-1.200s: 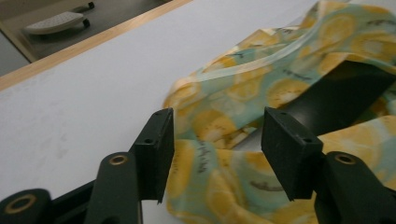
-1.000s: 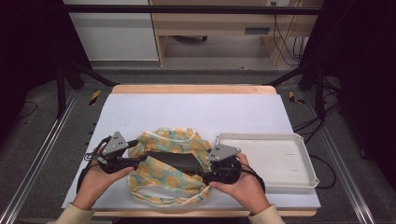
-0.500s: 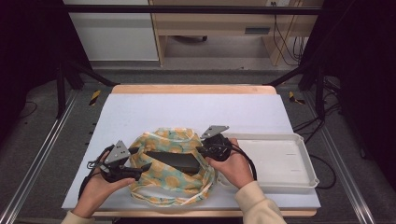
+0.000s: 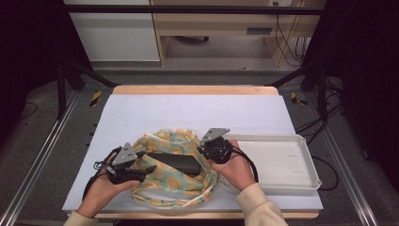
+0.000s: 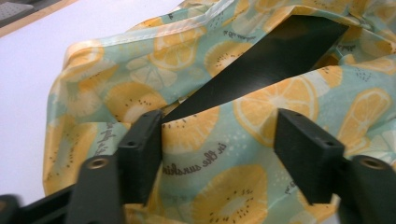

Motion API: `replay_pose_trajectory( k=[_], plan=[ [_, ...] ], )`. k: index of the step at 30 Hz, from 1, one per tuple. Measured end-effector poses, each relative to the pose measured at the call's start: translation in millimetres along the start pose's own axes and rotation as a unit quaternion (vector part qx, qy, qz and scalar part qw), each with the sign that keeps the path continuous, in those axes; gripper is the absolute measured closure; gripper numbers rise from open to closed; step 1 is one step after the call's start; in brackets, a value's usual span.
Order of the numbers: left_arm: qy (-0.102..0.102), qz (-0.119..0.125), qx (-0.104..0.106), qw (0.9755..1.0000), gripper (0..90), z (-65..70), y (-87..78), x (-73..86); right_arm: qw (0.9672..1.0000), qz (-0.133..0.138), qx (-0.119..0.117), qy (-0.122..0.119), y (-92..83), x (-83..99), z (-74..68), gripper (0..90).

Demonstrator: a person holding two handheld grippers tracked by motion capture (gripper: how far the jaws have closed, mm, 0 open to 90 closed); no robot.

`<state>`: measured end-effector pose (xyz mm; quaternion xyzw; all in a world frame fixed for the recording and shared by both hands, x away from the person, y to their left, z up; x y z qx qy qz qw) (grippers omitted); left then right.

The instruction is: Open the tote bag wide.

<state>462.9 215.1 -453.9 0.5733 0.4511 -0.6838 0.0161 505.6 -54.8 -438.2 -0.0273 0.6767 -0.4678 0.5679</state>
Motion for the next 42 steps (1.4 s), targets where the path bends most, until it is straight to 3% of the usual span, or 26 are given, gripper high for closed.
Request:
replay_pose_trajectory(
  k=[3,6,7,8,9,11,14,20,24,31,33,42],
  plan=[
    [-0.001,0.003,-0.006,1.0000,53.1,-1.0,-2.6,0.1,1.0000,0.001,0.000,0.000,-0.6,0.0,0.5,88.1],
    [-0.004,0.001,-0.007,1.0000,60.3,-1.6,-3.7,1.1,1.0000,0.002,0.001,0.001,-1.1,0.1,1.1,88.1],
    [-0.003,0.001,-0.010,0.9999,67.9,-1.9,-3.9,1.6,1.0000,0.002,0.000,0.002,-1.3,0.2,1.6,88.1],
    [-0.003,-0.001,-0.011,0.9999,67.9,-2.0,-4.2,2.1,1.0000,0.002,0.000,0.002,-1.3,0.2,1.6,88.1],
    [-0.002,-0.002,-0.013,0.9999,76.3,-2.0,-4.2,2.5,1.0000,0.002,0.001,0.002,-1.2,0.2,2.2,88.1],
    [-0.002,-0.002,-0.019,0.9998,84.6,-1.8,-4.7,2.9,1.0000,0.002,0.001,0.002,-1.0,0.1,2.1,88.1],
    [0.001,-0.003,-0.024,0.9997,89.8,-0.5,-6.0,3.2,1.0000,0.002,0.002,0.001,-0.3,-0.1,2.2,88.9],
    [0.012,0.002,-0.032,0.9994,90.0,6.4,-20.2,8.0,1.0000,-0.003,0.007,-0.004,2.2,0.7,3.4,90.0],
    [0.004,-0.012,-0.036,0.9993,90.0,8.1,-26.5,27.4,0.9997,-0.020,0.014,-0.009,5.9,4.2,8.5,90.0],
    [-0.003,-0.037,-0.042,0.9984,90.0,4.4,-23.2,45.3,0.9976,-0.058,0.032,-0.021,13.4,8.7,13.8,90.0],
    [0.004,-0.052,-0.041,0.9978,90.0,4.8,-19.6,50.3,0.9964,-0.071,0.038,-0.026,15.3,9.9,14.7,90.0],
    [0.016,-0.075,-0.047,0.9960,90.0,4.5,-9.7,56.7,0.9932,-0.106,0.036,-0.033,25.1,14.9,12.5,90.0]
  ],
)
Point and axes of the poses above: each handheld gripper's, and its own axes: y roughly forward along the jaws, x roughly out of its underside, z roughly to its right, the point moved 4 cm from there along y, roughly forward along the jaws, and after that the axes turned 1 degree about -y, right-handed, at the moved point
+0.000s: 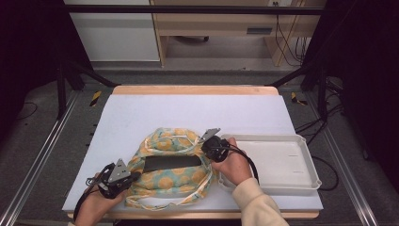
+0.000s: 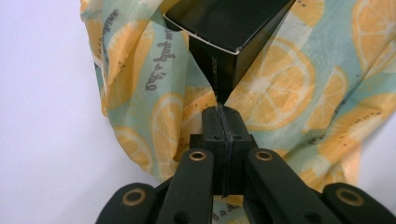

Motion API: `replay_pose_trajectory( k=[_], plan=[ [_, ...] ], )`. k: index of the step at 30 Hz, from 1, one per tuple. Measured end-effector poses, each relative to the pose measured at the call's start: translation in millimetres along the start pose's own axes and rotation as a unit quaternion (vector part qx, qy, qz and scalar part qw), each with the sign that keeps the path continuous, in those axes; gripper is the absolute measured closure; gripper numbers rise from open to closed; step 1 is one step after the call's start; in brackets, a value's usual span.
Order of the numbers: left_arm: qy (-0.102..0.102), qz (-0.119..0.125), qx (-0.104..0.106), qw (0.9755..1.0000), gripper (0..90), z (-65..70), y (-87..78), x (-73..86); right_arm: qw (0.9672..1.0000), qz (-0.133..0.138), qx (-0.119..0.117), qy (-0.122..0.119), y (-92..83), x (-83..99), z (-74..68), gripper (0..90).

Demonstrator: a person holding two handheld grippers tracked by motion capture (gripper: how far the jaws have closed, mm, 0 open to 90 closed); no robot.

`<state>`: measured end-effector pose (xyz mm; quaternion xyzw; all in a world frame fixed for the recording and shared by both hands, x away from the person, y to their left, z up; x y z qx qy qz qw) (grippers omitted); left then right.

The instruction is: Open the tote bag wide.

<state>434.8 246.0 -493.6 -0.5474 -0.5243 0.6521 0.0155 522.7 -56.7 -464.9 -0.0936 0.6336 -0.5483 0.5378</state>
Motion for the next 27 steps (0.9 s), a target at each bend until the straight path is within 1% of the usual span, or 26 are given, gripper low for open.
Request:
replay_pose_trajectory(
  k=[2,4,6,7,8,11,12,13,14,15,16,17,18,20,23,24,25,26,27],
  plan=[
    [0.000,-0.002,-0.004,1.0000,90.0,-1.2,2.4,0.4,1.0000,-0.002,0.001,-0.002,0.8,0.2,0.5,90.0],
    [0.004,-0.007,-0.010,0.9999,90.0,-4.3,3.4,0.3,1.0000,-0.006,0.001,-0.003,2.3,0.4,-0.1,90.0],
    [0.005,-0.006,-0.021,0.9997,90.0,-8.6,4.0,-0.2,1.0000,-0.006,0.000,-0.002,3.5,-0.4,-0.9,90.0],
    [0.001,-0.004,-0.023,0.9997,90.0,-11.2,4.2,-0.4,1.0000,-0.006,0.000,0.000,3.6,-0.8,-1.3,90.0],
    [-0.007,-0.001,-0.026,0.9996,90.0,-15.6,4.9,-0.2,1.0000,-0.004,0.001,-0.002,4.4,-1.6,-1.0,90.0],
    [-0.011,0.001,-0.022,0.9997,90.0,-15.3,5.6,0.5,1.0000,-0.003,0.002,0.001,5.1,-2.2,-0.1,90.0],
    [-0.007,0.000,-0.020,0.9998,90.0,-13.1,5.7,0.9,1.0000,-0.002,0.001,0.002,5.5,-2.4,0.1,89.7],
    [-0.005,0.000,-0.019,0.9998,90.0,-11.6,5.3,1.1,0.9999,0.010,0.001,0.009,3.0,-3.8,0.2,82.1],
    [-0.004,0.003,-0.018,0.9998,90.0,-9.7,4.6,1.0,0.9999,0.010,0.001,0.009,3.0,-3.8,0.2,82.1],
    [0.000,0.001,-0.016,0.9999,90.0,-8.8,3.0,1.0,0.9997,0.020,0.000,0.011,0.0,-4.9,-0.1,77.3],
    [0.001,0.004,-0.016,0.9999,90.0,-8.2,1.8,1.0,0.9994,0.030,0.005,0.013,-3.8,-6.1,0.1,71.1],
    [-0.001,0.008,-0.015,0.9999,90.0,-7.2,0.7,1.1,0.9990,0.040,0.010,0.016,-8.6,-7.1,0.3,65.0],
    [0.000,0.009,-0.013,0.9999,90.0,-6.7,-0.9,1.7,0.9984,0.052,0.012,0.019,-14.0,-8.2,0.0,60.1],
    [-0.001,0.015,-0.007,0.9999,90.0,-5.0,-4.2,3.4,0.9969,0.075,0.016,0.020,-25.7,-9.0,-2.1,54.5],
    [0.002,0.018,-0.001,0.9998,90.0,-3.9,-7.5,5.7,0.9948,0.098,0.023,0.017,-43.2,-7.7,-9.5,53.7],
    [0.001,0.019,-0.001,0.9998,90.0,-3.7,-7.2,5.9,0.9929,0.115,0.026,0.010,-52.6,-7.4,-18.1,58.8],
    [0.003,0.016,-0.001,0.9999,90.0,-4.2,-7.0,6.0,0.9929,0.115,0.026,0.010,-52.6,-7.4,-18.1,58.8],
    [0.003,0.016,-0.003,0.9999,90.0,-4.4,-6.2,5.8,0.9921,0.124,0.020,0.006,-55.7,-7.5,-23.5,62.6],
    [0.002,0.016,-0.003,0.9999,90.0,-4.4,-5.2,5.6,0.9910,0.134,0.002,-0.008,-58.4,-8.2,-35.2,68.3]
  ],
)
Point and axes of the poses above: each handheld gripper's, and its own axes: y roughly forward along the jaws, x roughly out of its underside, z roughly to its right, the point moved 4 cm from there along y, roughly forward along the jaws, and after that the axes turned 1 degree about -y, right-handed, at the moved point
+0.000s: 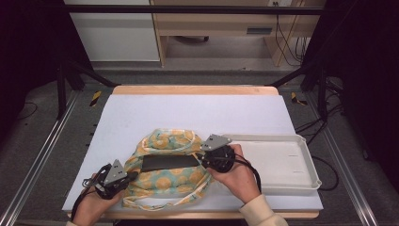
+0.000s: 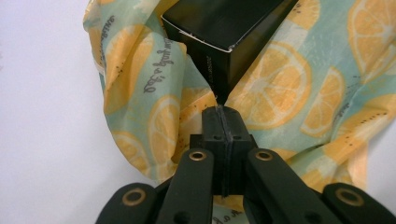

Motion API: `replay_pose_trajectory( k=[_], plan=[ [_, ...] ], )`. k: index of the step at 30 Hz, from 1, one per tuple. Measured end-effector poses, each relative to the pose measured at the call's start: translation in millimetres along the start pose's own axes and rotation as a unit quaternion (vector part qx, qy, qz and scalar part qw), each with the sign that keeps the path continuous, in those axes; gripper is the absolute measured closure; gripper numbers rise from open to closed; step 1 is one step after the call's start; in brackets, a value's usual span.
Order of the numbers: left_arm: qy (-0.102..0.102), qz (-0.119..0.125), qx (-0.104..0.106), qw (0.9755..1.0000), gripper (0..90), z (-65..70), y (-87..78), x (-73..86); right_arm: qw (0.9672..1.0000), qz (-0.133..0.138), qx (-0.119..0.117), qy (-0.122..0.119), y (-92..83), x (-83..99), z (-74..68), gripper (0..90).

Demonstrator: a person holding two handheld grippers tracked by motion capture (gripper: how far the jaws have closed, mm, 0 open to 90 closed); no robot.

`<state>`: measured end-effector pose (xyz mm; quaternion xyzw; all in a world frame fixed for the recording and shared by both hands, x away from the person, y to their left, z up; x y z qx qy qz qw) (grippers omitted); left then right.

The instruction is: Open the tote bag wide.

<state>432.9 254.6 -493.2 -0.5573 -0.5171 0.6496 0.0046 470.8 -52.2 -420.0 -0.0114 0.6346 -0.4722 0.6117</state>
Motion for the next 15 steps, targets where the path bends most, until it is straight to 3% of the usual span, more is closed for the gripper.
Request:
replay_pose_trajectory(
  k=[1,7,15],
  plan=[
    [0.001,-0.001,0.001,1.0000,90.0,0.3,0.9,-0.2,1.0000,0.000,0.000,0.000,0.0,0.0,0.0,68.3],
    [0.014,-0.008,0.011,0.9998,90.0,5.2,4.2,-0.1,0.9969,-0.016,-0.065,-0.041,19.4,4.3,-35.7,80.8],
    [0.021,-0.014,0.015,0.9996,90.0,6.4,4.3,0.1,0.9932,-0.039,-0.093,-0.059,31.9,16.5,-53.9,83.4]
  ],
)
Point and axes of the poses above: each handheld gripper's, and its own axes: y roughly forward along the jaws, x roughly out of its underside, z roughly to its right, the point moved 4 cm from there along y, roughly forward along the jaws, and after that the axes turned 1 degree about -y, right-handed, at the moved point
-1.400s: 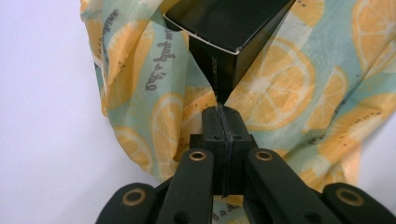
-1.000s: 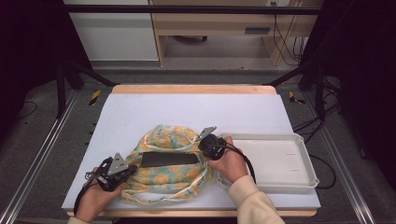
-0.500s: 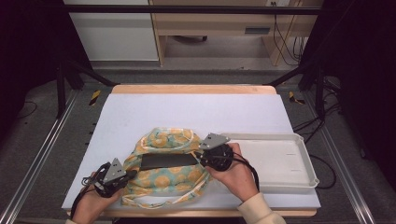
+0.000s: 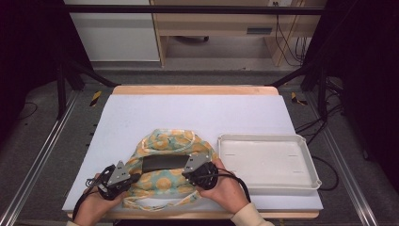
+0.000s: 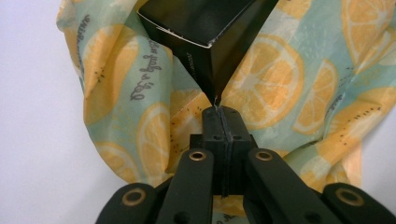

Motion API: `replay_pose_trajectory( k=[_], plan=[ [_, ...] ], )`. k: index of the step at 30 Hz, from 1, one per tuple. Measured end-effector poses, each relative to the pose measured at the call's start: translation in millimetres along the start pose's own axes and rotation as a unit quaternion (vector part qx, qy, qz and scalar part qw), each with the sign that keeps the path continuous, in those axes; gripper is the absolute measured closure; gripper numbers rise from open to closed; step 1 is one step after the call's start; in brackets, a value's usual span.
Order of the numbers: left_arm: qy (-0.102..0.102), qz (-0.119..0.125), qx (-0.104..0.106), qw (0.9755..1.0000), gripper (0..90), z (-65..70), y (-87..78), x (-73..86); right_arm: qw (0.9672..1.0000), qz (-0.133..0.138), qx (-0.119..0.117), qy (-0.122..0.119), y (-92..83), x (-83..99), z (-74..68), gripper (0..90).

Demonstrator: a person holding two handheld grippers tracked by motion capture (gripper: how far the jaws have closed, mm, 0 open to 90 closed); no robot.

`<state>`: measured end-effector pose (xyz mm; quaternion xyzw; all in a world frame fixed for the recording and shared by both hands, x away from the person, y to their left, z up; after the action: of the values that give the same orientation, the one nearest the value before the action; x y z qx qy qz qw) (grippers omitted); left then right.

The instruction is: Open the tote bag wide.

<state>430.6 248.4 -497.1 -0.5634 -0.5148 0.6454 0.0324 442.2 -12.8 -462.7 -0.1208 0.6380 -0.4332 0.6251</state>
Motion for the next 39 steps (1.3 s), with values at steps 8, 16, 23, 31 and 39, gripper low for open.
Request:
replay_pose_trajectory(
  k=[8,16,23,31,39],
  plan=[
    [0.007,-0.011,0.004,0.9999,90.0,1.8,2.3,0.8,0.9994,-0.032,-0.007,0.002,12.8,8.9,-3.6,83.9],
    [0.011,-0.007,0.004,0.9999,90.0,2.3,0.9,0.1,0.9995,-0.026,-0.015,0.005,16.3,7.5,-6.1,82.6],
    [0.017,-0.001,0.001,0.9999,90.0,3.0,-0.5,-1.7,0.9995,0.026,0.015,0.006,-1.2,-3.8,6.9,67.1],
    [0.016,0.003,-0.001,0.9999,90.0,2.1,-0.8,-2.4,0.9995,0.023,0.022,-0.003,-0.4,-1.5,14.7,64.3],
    [0.017,0.003,0.000,0.9999,90.0,2.0,-0.5,-3.2,0.9994,0.024,0.021,-0.015,-4.8,0.9,16.5,88.0]
  ],
)
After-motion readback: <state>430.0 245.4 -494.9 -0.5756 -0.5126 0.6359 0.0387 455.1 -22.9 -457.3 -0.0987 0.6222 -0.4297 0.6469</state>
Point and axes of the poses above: each handheld gripper's, and its own axes: y roughly forward along the jaws, x roughly out of its underside, z roughly to its right, the point moved 4 cm from there along y, roughly forward along the jaws, and after that the axes turned 1 degree about -y, right-handed, at the moved point
